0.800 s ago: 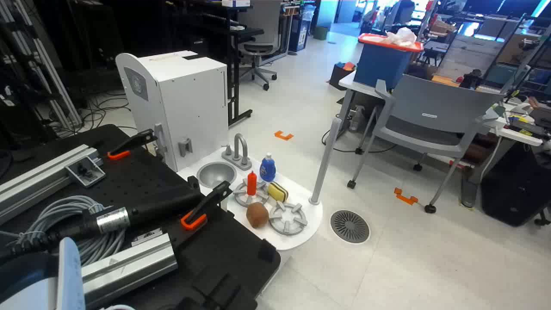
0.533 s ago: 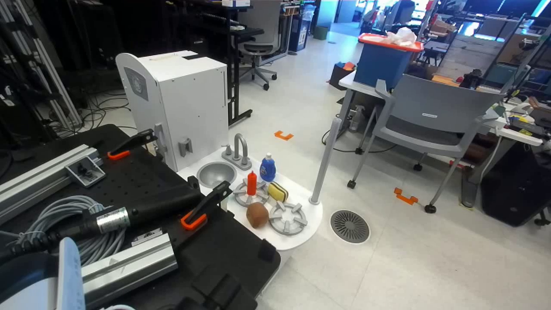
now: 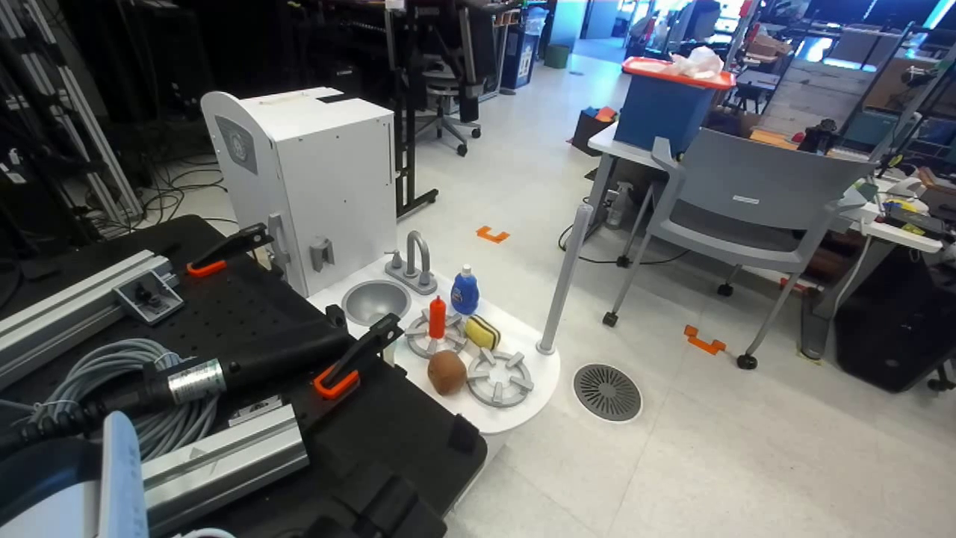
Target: Place the red sauce bottle inside the blue cup
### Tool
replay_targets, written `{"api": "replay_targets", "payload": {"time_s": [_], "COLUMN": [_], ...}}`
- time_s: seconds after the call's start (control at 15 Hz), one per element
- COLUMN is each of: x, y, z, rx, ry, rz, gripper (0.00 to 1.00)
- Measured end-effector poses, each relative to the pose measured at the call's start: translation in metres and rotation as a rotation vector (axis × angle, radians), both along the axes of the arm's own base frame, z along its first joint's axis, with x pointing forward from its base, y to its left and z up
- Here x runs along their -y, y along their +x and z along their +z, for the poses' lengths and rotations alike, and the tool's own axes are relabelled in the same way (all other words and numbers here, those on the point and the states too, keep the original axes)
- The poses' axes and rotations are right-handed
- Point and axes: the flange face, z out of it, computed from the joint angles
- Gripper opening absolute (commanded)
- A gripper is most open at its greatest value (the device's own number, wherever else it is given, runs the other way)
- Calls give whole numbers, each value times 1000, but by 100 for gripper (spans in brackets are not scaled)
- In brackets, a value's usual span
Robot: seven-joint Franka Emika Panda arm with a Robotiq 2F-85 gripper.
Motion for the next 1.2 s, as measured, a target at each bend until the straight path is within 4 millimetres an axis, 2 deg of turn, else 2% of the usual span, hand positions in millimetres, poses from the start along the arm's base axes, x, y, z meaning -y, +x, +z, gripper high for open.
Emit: {"api": "replay_targets", "payload": {"time_s": [0.2, 0.4, 0.67, 1.0, 1.2], "x": [-42, -60, -41, -14, -7], "y": [25, 52, 82, 110, 122], "z": [-55, -104, -164, -224, -255], "rx": [-55, -90, -128, -155, -174], "ry": [4, 5, -37, -124, -153], "rz": [47, 38, -30, -127, -159], "gripper": [100, 100, 100, 100, 100]}}
